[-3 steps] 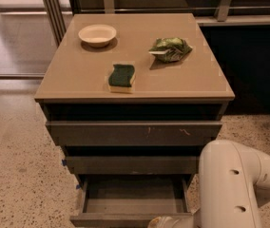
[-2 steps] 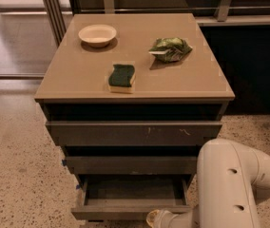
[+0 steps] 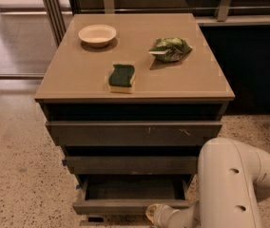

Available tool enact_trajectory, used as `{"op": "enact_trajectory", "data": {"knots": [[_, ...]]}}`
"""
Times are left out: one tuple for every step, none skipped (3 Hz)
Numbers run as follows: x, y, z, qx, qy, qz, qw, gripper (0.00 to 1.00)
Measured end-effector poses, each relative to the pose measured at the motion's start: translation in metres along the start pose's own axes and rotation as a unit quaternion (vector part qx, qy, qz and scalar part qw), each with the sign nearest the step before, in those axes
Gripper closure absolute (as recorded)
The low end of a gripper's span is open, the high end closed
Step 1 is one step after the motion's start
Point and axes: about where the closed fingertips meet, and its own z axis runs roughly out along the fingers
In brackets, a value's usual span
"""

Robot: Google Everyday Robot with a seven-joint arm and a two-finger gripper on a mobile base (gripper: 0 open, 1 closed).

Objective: Close bottom drawer

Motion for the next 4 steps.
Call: {"op": "enact_trajectory", "data": {"knots": [[-0.003, -0.011, 0.006, 0.014, -0.007, -0.003, 0.9999, 1.00], [-0.014, -0.036, 0.009, 0.044, -0.020, -0.013, 0.9987, 1.00], [-0.029, -0.071, 0.007, 0.076, -0.031, -0.024, 0.9963, 1.00], [-0.030, -0.074, 0.003, 0.075, -0.033, -0.022, 0.9964, 1.00]]}}
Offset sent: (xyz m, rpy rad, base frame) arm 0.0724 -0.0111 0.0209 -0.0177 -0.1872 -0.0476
